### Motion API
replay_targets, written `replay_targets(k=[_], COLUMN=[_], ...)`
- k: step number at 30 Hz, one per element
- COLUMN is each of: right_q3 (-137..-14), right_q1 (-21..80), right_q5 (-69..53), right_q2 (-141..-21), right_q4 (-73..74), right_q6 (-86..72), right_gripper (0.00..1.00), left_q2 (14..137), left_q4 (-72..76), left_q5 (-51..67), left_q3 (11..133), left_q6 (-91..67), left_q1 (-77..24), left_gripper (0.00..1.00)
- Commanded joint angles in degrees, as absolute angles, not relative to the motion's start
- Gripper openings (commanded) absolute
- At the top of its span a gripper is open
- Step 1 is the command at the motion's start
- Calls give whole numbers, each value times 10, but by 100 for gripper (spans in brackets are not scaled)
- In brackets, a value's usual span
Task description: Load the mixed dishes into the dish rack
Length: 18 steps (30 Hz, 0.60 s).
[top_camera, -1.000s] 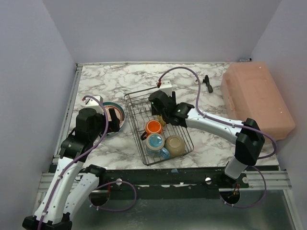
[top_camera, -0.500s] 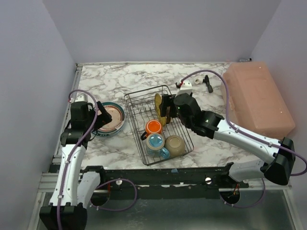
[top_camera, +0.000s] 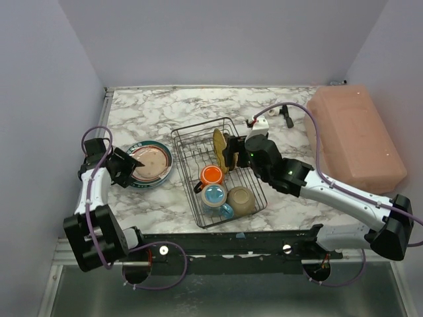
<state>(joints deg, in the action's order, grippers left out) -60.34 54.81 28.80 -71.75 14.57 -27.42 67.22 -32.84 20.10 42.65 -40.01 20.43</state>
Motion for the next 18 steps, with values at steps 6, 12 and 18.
replay_targets(k=[6,12,18], right_q3=[-568,-570,-568], right_q1=[552,552,553], right_q5=[291,300,298], right_q2=[-669,-661,-672], right_q4=[143,149,140], right_q6=[-278,-285,-278], right_gripper=[86,85,85], left_q2=[736,781,815], left_q4=[-303,-301,-303], left_q5=[200,197,202], left_q3=[456,456,458], left_q6=[-418,-416,-422], left_q1=[209,209,209], left_gripper=[64,58,44])
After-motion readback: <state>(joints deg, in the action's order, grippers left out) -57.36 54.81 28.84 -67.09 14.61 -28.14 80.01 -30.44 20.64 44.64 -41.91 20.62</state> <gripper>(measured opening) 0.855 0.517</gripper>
